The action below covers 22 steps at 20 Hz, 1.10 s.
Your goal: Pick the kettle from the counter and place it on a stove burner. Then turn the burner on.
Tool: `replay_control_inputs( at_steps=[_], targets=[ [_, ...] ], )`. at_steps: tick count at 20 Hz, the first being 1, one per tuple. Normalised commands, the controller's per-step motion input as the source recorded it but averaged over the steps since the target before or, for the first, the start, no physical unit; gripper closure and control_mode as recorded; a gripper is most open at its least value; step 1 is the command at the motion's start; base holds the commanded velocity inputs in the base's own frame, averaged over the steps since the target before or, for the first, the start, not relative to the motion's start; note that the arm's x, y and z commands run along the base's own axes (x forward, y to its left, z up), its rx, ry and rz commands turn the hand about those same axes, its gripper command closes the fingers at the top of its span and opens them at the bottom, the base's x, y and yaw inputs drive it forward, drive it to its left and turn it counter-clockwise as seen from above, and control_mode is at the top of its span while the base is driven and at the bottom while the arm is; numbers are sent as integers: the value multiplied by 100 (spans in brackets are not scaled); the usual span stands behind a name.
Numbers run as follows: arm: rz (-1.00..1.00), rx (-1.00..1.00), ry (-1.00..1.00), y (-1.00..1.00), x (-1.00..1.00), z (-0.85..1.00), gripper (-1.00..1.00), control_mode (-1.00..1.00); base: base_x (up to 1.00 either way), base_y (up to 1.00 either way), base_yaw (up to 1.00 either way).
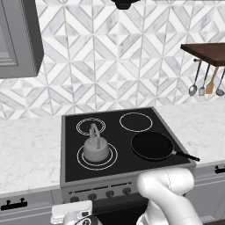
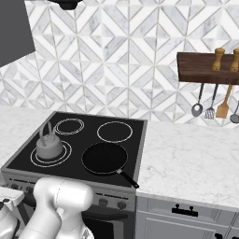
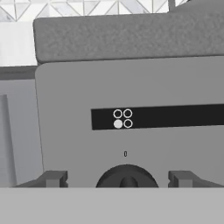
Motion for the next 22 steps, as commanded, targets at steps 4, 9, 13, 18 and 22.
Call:
replay_control_inputs(
  at_steps=[4, 9, 13, 18, 22],
  targets=[
    [0, 0, 0, 0, 13, -10, 100, -100, 0, 0, 0],
    [0, 0, 0, 0, 1, 0, 100, -100, 0, 0, 0],
    [0, 0, 0, -3, 0, 0, 100, -100, 0, 0, 0],
    [4, 0, 0, -25, 0, -1, 100, -100, 0, 0, 0],
    [3, 0, 0, -6, 0, -1, 100, -100, 0, 0, 0]
  ],
)
